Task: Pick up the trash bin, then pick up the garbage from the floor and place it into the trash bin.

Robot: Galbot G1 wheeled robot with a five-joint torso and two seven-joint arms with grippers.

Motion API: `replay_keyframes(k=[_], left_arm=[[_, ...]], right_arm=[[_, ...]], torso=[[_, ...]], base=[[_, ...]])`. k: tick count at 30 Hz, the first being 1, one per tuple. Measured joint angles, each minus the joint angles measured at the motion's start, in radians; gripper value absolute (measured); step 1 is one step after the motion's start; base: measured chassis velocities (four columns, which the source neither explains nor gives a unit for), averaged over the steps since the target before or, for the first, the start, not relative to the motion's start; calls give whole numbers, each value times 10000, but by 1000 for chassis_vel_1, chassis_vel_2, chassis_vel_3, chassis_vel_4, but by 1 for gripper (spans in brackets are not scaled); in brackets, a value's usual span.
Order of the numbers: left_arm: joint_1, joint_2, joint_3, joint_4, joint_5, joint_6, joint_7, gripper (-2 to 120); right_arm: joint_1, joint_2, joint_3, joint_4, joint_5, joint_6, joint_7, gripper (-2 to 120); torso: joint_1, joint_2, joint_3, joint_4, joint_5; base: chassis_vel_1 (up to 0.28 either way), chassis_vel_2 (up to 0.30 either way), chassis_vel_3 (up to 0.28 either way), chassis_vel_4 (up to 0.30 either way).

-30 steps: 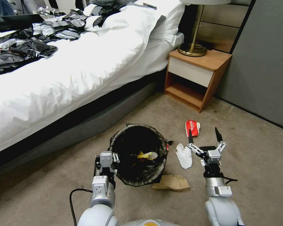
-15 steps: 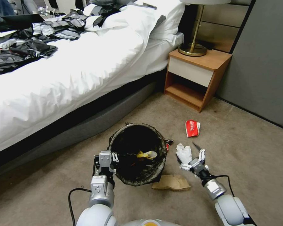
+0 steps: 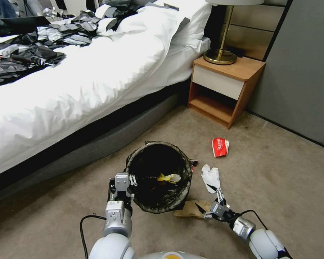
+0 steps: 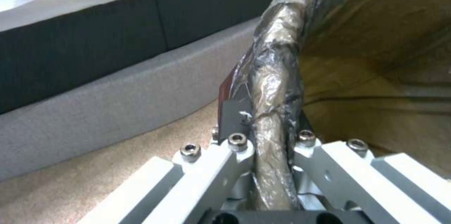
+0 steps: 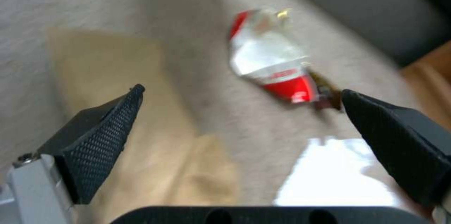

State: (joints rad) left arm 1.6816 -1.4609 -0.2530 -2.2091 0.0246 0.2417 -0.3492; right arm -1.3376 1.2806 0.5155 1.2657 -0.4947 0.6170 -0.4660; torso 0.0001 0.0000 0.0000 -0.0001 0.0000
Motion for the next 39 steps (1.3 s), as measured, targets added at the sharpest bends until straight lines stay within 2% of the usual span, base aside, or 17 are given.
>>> replay_keyframes(k=[4, 14, 22, 29, 39], left_arm=[[32, -25, 9, 15, 24, 1, 0, 0], [69, -42, 8, 23, 64, 0, 1, 0], [82, -60, 30, 53, 89, -6, 3, 0], [78, -81, 57, 72, 123, -16, 4, 0], [118, -77, 35, 73, 139, -27, 4, 0]], right_arm=[[388, 142, 30, -741, -263, 244, -704, 100], [1079, 358, 40, -1973, -363, 396, -783, 100], [1421, 418, 121, -2516, -369, 395, -580, 100], [1390, 506, 75, -2484, -277, 343, -500, 100], [1506, 639, -73, -3107, 738, 245, -663, 100]], torso=[[0, 0, 0, 1, -1], [0, 0, 0, 1, 0], [0, 0, 0, 1, 1], [0, 0, 0, 0, -1], [0, 0, 0, -1, -2]], base=[[0, 0, 0, 0], [0, 0, 0, 0], [0, 0, 0, 0], [0, 0, 0, 0], [0, 0, 0, 0]])
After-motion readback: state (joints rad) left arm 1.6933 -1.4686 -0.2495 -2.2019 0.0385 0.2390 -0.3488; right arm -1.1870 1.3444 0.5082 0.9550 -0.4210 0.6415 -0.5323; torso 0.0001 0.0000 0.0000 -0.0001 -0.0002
